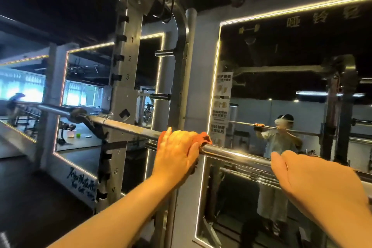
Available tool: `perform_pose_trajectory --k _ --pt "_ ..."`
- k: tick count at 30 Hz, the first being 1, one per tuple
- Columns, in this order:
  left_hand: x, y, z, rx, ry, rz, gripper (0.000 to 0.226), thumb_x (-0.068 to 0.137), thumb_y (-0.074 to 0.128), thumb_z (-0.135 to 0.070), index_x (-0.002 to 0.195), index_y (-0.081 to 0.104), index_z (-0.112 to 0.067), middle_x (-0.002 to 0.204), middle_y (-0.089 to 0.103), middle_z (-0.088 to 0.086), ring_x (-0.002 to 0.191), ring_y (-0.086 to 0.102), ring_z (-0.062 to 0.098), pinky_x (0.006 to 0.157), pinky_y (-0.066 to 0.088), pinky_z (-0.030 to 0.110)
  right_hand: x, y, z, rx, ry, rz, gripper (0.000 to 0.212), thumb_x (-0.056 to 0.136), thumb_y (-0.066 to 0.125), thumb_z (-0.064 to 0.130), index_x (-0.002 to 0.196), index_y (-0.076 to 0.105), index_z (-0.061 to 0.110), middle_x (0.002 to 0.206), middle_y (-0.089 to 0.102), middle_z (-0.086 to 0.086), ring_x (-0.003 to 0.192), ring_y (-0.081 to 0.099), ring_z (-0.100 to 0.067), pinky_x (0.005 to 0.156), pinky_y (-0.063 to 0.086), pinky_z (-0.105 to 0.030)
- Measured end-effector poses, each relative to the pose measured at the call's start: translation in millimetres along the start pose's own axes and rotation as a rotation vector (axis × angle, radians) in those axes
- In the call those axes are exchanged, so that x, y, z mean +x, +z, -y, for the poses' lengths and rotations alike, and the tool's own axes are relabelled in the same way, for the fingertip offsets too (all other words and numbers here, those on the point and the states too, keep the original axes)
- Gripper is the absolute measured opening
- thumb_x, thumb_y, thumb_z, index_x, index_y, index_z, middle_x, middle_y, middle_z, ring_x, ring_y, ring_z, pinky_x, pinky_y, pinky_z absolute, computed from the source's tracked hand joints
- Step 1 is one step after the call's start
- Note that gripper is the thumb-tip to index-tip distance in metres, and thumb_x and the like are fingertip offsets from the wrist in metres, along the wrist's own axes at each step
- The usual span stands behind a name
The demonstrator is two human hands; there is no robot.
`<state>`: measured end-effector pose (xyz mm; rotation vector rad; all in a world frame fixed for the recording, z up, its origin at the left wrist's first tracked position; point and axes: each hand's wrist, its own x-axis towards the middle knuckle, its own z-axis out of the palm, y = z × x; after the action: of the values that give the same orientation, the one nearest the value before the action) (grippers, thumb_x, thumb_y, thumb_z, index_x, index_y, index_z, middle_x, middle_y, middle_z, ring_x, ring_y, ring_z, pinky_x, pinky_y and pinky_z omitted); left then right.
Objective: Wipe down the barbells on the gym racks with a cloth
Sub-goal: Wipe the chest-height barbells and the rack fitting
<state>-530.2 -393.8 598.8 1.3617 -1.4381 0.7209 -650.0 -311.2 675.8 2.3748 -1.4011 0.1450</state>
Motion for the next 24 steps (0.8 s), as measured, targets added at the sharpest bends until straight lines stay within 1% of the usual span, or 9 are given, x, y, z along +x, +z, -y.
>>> perform_pose_trajectory --k 2,3,5,8,10,12,17,21,24 --pt "4 -1 27 0.021 -0.028 -0.044 0.049 0.106 0.020 -0.057 0.108 0.064 -0.035 0.102 0.058 -0.024 0.105 0.054 0.001 0.123 0.015 0.035 -39 91 -155 -0.369 -0.112 -0.211 0.050 0.106 0.021 0.026 0.149 0.000 0.011 0.104 0.047 -0.004 0.088 0.060 -0.019 0.077 0.056 -0.033" --pt "6 -3 38 0.061 -0.062 -0.047 0.043 0.107 0.023 -0.052 0.106 0.063 -0.035 0.101 0.054 -0.026 0.104 0.054 0.001 0.123 0.015 0.036 -40 66 -163 -0.425 0.047 -0.221 0.046 0.107 0.024 0.030 0.148 0.007 0.016 0.100 0.049 -0.001 0.085 0.061 -0.018 0.075 0.056 -0.032" --pt "11 1 47 0.071 -0.167 -0.036 0.034 0.107 0.027 -0.039 0.096 0.060 -0.035 0.092 0.049 -0.026 0.099 0.052 -0.001 0.124 0.017 0.043 -32 80 -179 -0.193 0.080 -0.361 0.041 0.107 0.029 0.036 0.144 0.023 0.022 0.093 0.053 0.004 0.078 0.062 -0.015 0.070 0.056 -0.030" --pt "20 6 27 -0.036 -0.308 -0.180 0.044 0.103 0.025 -0.040 0.073 0.056 -0.033 0.075 0.053 -0.018 0.089 0.050 -0.002 0.116 0.027 0.048 -15 89 -175 0.001 0.083 -0.328 0.060 0.104 0.033 0.033 0.150 0.004 0.007 0.110 0.052 -0.004 0.090 0.061 -0.022 0.078 0.054 -0.035" --pt "19 7 8 -0.039 -0.315 -0.196 0.043 0.098 0.027 -0.045 0.075 0.062 -0.034 0.079 0.057 -0.017 0.088 0.049 0.003 0.109 0.032 0.045 -3 81 -185 0.074 0.138 -0.270 0.075 0.096 0.006 0.067 0.138 0.036 0.013 0.097 0.057 0.002 0.082 0.061 -0.014 0.080 0.054 -0.030" --pt "10 6 -5 -0.112 -0.239 -0.155 0.037 0.098 0.030 -0.047 0.084 0.061 -0.032 0.089 0.057 -0.017 0.093 0.050 0.007 0.106 0.038 0.049 13 73 -164 -0.017 0.149 -0.171 0.106 0.079 -0.023 0.076 0.121 0.056 0.019 0.079 0.060 0.005 0.072 0.061 -0.011 0.080 0.054 -0.027" --pt "3 -14 29 -0.052 0.092 0.068 0.036 0.105 0.033 -0.052 0.119 0.060 -0.032 0.111 0.061 -0.015 0.115 0.054 0.007 0.124 0.019 0.045 44 60 -83 -0.212 0.002 -0.268 0.039 0.108 0.026 0.039 0.142 0.040 0.028 0.094 0.061 0.005 0.087 0.066 -0.016 0.080 0.056 -0.033" --pt "23 -42 107 0.096 0.071 0.136 0.045 0.107 0.018 -0.054 0.120 0.059 -0.040 0.112 0.062 -0.019 0.113 0.053 0.003 0.124 0.019 0.041 51 49 -51 -0.356 -0.053 -0.242 0.075 0.103 0.044 0.018 0.156 -0.008 0.010 0.104 0.051 -0.008 0.097 0.063 -0.029 0.080 0.055 -0.040" --pt "32 -42 152 0.177 -0.094 0.071 0.052 0.105 0.009 -0.045 0.106 0.061 -0.041 0.094 0.057 -0.019 0.096 0.050 0.005 0.111 0.031 0.042 51 38 -47 -0.366 -0.048 -0.187 0.078 0.102 0.049 0.018 0.155 -0.007 0.009 0.087 0.042 -0.005 0.090 0.059 -0.026 0.080 0.056 -0.040"
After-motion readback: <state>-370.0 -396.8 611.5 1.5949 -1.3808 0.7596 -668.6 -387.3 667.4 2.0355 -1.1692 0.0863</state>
